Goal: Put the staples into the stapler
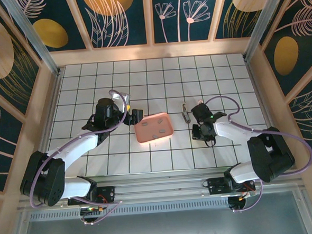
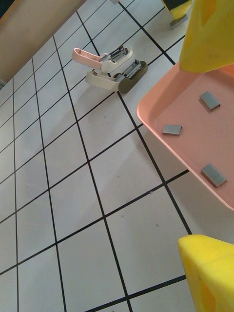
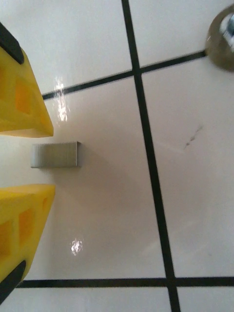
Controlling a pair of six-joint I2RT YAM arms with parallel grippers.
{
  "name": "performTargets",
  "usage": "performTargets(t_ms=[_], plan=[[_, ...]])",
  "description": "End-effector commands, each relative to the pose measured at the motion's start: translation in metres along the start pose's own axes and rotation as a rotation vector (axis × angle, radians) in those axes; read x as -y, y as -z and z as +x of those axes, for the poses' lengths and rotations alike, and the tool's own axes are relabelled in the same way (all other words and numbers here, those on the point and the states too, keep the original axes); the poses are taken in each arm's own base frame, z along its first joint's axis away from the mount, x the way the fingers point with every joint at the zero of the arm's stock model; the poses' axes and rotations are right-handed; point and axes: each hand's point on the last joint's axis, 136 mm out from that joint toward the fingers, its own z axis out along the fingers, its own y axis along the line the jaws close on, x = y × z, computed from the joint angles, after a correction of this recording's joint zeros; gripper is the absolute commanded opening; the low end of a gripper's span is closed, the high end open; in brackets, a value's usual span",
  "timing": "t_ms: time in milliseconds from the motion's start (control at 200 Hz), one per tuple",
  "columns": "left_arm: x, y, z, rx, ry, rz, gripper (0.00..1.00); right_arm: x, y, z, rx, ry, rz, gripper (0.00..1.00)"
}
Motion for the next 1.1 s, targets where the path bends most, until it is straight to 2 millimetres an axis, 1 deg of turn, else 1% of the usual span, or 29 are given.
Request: performTargets(t_ms=[0,125,225,385,581,691,826,1096], plan=[[0.009,0.002,-0.009,0.028,-0.014,0.036,0.85,-0.003,0.026,-0.01,-0.021,-0.057,-0.038,0.31],[0.01,0.003,-0.01,0.03,-0.016,0.037,0.85,-0.005,0.038,-0.018,-0.046,-0.051,-0.042,0.31],[0.01,0.003,-0.011,0.031,-0.019,0.037,0.85,-0.007,0.039,-0.022,-0.07,-0.029,-0.038,0.31],[0.009,0.004,-0.011,0.032,-0.026,0.03,0.86,-0.007,0.027,-0.021,-0.116,-0.003,-0.015,0.32],[0.01,0.002,-0.009,0.026,-0.016,0.038,0.86,-0.007,0.007,-0.014,-0.158,0.006,-0.015,0.32],[0.01,0.002,-0.009,0.027,-0.018,0.037,0.86,-0.005,-0.002,-0.01,-0.178,0.009,-0.011,0.31],[0.01,0.002,-0.009,0.025,-0.019,0.037,0.86,-0.005,-0.008,-0.006,-0.194,0.011,-0.009,0.29],[0.01,0.003,-0.01,0.027,-0.02,0.037,0.86,0.008,-0.014,-0.001,-0.215,0.016,0.056,0.29]])
